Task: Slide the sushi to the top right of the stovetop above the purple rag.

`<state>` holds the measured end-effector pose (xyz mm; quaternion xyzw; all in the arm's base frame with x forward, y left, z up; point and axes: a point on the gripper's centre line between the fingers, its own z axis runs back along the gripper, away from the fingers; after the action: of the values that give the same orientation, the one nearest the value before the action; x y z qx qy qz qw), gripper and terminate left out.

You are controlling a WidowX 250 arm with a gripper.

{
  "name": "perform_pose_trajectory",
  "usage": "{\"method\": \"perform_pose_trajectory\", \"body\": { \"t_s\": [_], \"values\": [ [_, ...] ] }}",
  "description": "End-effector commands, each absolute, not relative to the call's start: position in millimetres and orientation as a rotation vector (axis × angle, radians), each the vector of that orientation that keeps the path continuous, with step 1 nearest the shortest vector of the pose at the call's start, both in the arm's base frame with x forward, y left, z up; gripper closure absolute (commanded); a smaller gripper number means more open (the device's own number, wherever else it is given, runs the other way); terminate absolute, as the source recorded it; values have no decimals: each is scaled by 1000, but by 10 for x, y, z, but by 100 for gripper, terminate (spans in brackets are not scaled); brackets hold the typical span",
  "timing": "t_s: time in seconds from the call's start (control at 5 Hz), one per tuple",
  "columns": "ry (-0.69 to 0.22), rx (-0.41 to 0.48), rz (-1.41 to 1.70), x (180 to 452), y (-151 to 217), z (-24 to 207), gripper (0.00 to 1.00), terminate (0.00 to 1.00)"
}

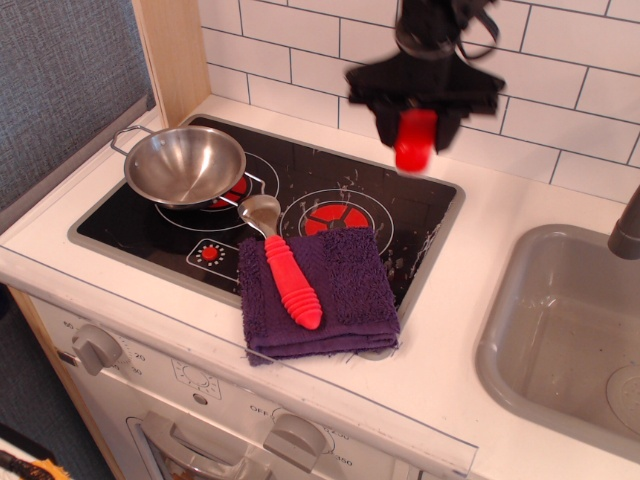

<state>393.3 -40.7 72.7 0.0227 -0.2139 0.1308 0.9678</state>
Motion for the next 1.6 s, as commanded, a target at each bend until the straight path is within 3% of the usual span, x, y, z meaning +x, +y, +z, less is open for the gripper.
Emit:
{"method": "perform_pose_trajectory", "body": {
  "t_s": [0.0, 0.2, 0.4, 1.0, 1.2, 1.4],
  "values": [
    [-403, -8, 248, 3918, -572, 473, 100, 0],
    [-382, 9, 259, 3895, -505, 409, 100, 0],
    [-376, 27, 295, 3875, -433, 456, 0, 0],
    [-429, 22, 331, 3848, -382, 690, 0, 0],
    [-477, -33, 322, 3910, -498, 853, 0, 0],
    [-501, 13, 312, 3857, -587, 1152, 0, 0]
  ]
}}
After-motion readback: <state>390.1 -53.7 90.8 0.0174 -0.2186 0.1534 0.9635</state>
